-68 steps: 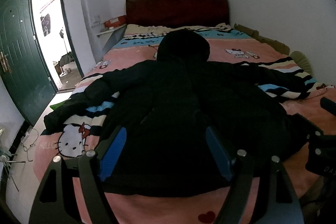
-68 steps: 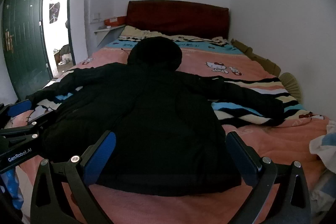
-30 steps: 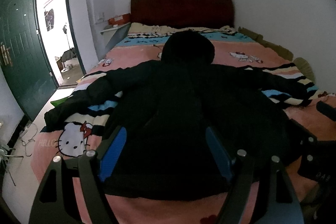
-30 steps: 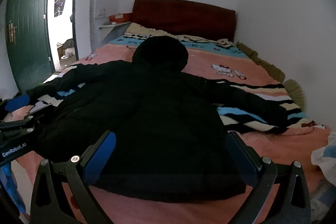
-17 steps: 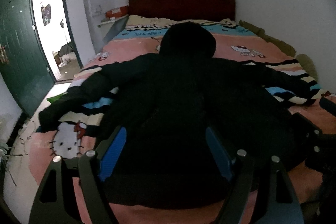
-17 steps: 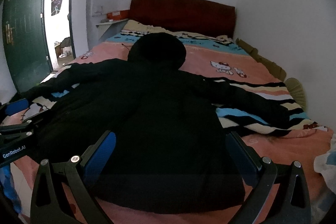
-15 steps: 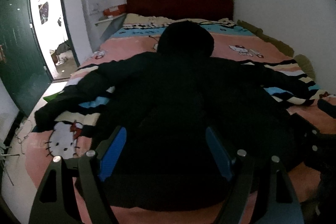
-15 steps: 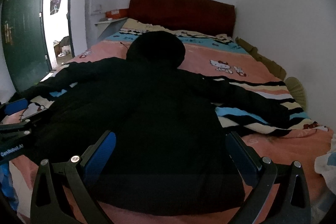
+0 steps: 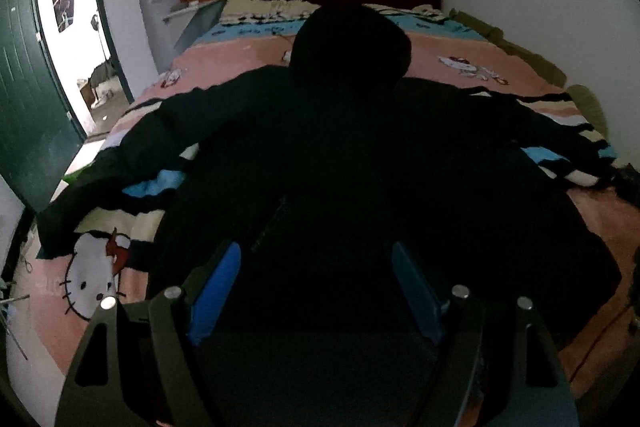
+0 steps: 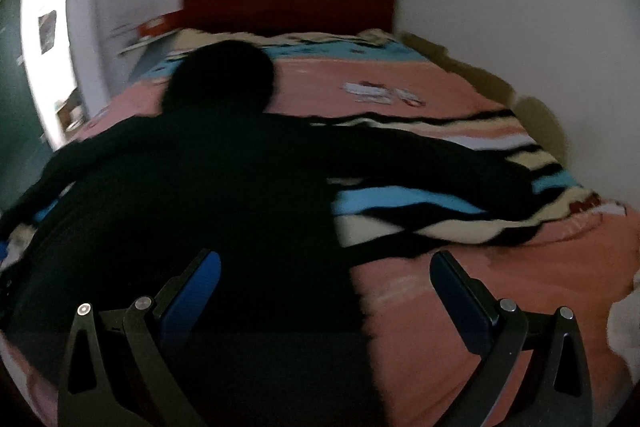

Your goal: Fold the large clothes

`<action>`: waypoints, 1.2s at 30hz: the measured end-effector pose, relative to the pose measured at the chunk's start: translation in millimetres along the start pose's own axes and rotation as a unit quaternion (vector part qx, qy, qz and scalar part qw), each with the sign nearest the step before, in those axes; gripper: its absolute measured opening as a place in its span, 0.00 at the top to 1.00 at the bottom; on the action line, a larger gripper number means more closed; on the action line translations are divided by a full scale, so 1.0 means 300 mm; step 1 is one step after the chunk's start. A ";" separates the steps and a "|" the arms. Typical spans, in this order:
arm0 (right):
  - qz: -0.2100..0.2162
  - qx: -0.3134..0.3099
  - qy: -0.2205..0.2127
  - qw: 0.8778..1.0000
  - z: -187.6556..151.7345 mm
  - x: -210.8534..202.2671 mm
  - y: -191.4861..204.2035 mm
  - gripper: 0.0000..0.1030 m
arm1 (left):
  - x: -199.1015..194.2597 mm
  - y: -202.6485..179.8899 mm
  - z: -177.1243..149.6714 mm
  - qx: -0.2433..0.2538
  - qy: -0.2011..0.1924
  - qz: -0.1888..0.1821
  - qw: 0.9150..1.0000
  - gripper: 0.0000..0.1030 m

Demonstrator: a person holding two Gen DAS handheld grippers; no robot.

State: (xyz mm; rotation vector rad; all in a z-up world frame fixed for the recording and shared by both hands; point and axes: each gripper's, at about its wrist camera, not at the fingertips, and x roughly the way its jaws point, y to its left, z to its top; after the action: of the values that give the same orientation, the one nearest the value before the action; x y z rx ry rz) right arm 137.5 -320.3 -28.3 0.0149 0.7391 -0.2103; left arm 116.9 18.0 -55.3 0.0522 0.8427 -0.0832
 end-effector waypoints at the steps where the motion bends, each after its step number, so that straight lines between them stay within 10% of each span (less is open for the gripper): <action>1: -0.017 0.010 -0.001 1.000 0.020 0.025 -0.053 0.00 | 0.013 0.008 0.009 -0.003 0.002 0.003 1.000 0.25; 9: -0.109 0.091 0.011 0.990 0.181 0.235 -0.512 0.01 | 0.116 0.068 0.068 -0.017 0.006 0.050 0.999 0.25; 18: -0.103 0.236 0.053 0.965 0.203 0.513 -0.976 0.16 | 0.210 0.096 0.069 -0.027 0.033 0.068 0.997 0.25; 27: -0.090 0.308 0.084 0.943 0.153 0.710 -1.142 0.20 | 0.246 0.091 0.072 -0.027 0.038 0.076 0.996 0.25; 31: -0.091 0.296 0.107 0.945 0.143 0.769 -1.133 0.32 | 0.256 0.083 0.071 -0.020 0.047 0.073 0.996 0.25; 36: -0.082 0.260 0.114 0.955 0.172 0.776 -1.074 0.77 | 0.256 0.079 0.064 -0.016 0.059 0.055 0.997 0.25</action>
State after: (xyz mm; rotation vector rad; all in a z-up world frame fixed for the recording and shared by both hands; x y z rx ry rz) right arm 276.2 -683.2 -126.5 0.4882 0.8973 -0.5654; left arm 184.3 36.0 -99.5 0.0728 0.9581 0.0369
